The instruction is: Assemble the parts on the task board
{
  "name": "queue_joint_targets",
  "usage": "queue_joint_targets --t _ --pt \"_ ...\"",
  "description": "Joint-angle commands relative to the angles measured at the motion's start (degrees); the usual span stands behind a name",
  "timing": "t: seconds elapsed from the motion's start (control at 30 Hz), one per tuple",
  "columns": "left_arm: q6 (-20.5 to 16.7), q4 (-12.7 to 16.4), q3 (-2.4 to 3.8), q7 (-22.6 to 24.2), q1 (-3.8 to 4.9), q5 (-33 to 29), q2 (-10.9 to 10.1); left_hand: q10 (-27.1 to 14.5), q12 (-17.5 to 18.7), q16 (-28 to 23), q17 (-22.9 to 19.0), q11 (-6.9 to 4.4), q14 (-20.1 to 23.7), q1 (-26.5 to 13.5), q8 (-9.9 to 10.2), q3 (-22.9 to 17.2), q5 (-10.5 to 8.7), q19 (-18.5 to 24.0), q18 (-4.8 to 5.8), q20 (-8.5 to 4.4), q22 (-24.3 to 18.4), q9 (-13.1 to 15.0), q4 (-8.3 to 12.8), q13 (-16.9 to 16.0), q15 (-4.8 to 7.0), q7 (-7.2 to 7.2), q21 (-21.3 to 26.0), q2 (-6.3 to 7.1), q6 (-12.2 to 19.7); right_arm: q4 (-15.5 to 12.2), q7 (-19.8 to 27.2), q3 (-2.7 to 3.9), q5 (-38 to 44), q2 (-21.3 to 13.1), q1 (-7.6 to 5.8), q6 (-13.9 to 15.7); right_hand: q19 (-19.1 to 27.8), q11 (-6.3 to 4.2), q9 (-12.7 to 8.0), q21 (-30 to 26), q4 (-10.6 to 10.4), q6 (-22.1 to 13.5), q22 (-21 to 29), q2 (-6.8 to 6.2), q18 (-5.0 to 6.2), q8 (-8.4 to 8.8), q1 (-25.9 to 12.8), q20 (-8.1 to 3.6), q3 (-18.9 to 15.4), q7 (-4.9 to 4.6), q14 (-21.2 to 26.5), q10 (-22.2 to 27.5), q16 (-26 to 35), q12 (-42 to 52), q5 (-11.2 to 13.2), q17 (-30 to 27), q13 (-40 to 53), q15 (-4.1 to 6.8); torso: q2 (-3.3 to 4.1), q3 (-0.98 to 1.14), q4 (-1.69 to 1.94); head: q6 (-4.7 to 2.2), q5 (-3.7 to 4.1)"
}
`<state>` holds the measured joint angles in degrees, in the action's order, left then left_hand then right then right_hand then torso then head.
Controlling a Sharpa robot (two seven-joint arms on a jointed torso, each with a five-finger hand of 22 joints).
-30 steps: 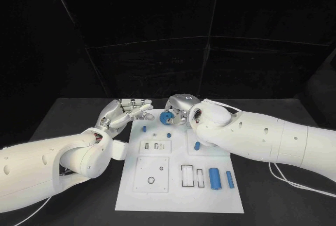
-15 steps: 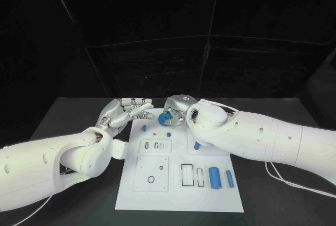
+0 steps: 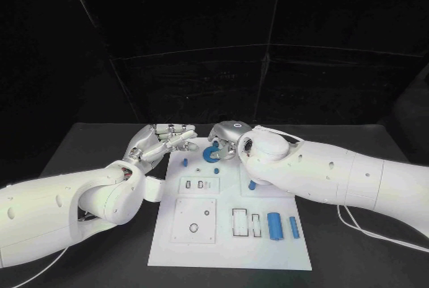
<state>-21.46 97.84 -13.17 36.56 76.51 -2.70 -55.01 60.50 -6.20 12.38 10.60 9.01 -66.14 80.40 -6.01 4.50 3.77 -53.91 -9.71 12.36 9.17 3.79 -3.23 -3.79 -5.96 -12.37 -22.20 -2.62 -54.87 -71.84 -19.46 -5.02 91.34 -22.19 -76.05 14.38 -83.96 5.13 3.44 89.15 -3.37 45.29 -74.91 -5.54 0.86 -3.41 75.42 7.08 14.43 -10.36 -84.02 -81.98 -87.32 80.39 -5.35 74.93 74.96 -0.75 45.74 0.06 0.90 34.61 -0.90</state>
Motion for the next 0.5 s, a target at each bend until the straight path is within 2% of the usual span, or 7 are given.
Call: queue_joint_targets --t 0.03,0.2,0.37,0.43,0.5 --pt "0.5 0.1 0.05 0.2 0.11 0.3 0.0 -0.1 0.2 -0.2 0.1 0.31 -0.2 -0.1 0.3 0.1 -0.37 -0.5 -0.75 -0.11 -0.1 0.0 0.2 0.1 -0.09 -0.31 -0.3 -0.46 -0.2 0.2 -0.2 0.01 0.4 0.1 -0.10 -1.0 -4.3 0.27 -0.1 0.0 -0.1 -0.9 -12.9 -0.62 -0.31 0.25 -0.3 0.40 -0.6 -0.06 -4.7 0.2 -0.4 -0.2 -0.1 8.7 3.4 -0.40 0.03 0.01 0.01 0.03 -0.03" --pt "0.5 0.1 0.05 0.2 0.12 0.3 0.0 -0.1 0.2 -0.2 0.1 0.31 -0.2 -0.1 0.3 0.1 -0.37 -0.5 -0.75 -0.11 -0.1 0.0 0.2 0.1 -0.09 -0.31 -0.3 -0.46 -0.2 0.3 -0.3 0.00 0.3 0.2 -0.08 -1.6 -4.2 0.35 0.1 0.0 -0.7 -0.2 -12.8 -0.69 -0.30 0.07 -0.7 0.50 -1.3 -0.15 -4.7 0.3 -0.4 -0.3 -0.1 8.7 3.4 -0.49 0.01 -0.01 0.02 0.05 0.01" --pt "0.5 0.2 0.05 0.1 0.13 0.3 0.0 -0.1 0.3 -0.3 0.1 0.32 -0.2 -0.1 0.4 0.1 -0.38 -0.5 -0.74 -0.10 -0.1 0.0 0.3 0.1 -0.10 -0.32 -0.3 -0.50 -0.2 -0.3 -0.3 -0.01 0.0 -0.4 -0.07 -1.5 -4.2 0.38 0.6 0.0 -1.7 4.5 -12.8 -0.18 -0.30 -0.65 -1.1 0.62 -2.1 -0.13 -4.6 0.1 -0.4 0.0 -0.7 8.6 3.6 -0.55 0.00 0.01 0.00 0.01 0.05" --pt "0.5 0.2 0.05 0.1 0.14 0.3 0.0 -0.1 0.3 -0.3 0.1 0.32 -0.2 -0.1 0.4 0.1 -0.38 -0.5 -0.74 -0.10 -0.1 0.0 0.3 0.1 -0.10 -0.32 -0.3 -0.50 -0.2 -0.7 -0.1 -0.01 -0.3 -0.9 -0.07 -0.6 -4.2 0.37 0.6 0.0 -2.1 4.8 -12.8 -0.09 -0.30 -0.70 -1.3 0.62 -2.4 -0.11 -4.6 0.0 -0.4 0.0 -0.8 8.6 3.7 -0.54 0.00 0.01 0.01 -0.04 0.10" --pt "0.6 0.2 0.05 0.1 0.14 0.3 -0.1 -0.1 0.3 -0.3 0.1 0.32 -0.2 -0.1 0.4 0.1 -0.38 -0.5 -0.74 -0.10 -0.1 0.0 0.3 0.1 -0.10 -0.32 -0.3 -0.50 -0.2 -1.5 0.5 -0.02 -1.4 -2.0 -0.05 2.1 -4.3 0.35 0.6 0.0 -2.6 5.0 -12.8 -0.08 -0.31 -0.69 -1.7 0.62 -2.8 -0.10 -4.6 -0.2 -0.3 0.3 -0.9 8.6 4.0 -0.54 0.01 0.02 -0.04 -0.13 0.17"
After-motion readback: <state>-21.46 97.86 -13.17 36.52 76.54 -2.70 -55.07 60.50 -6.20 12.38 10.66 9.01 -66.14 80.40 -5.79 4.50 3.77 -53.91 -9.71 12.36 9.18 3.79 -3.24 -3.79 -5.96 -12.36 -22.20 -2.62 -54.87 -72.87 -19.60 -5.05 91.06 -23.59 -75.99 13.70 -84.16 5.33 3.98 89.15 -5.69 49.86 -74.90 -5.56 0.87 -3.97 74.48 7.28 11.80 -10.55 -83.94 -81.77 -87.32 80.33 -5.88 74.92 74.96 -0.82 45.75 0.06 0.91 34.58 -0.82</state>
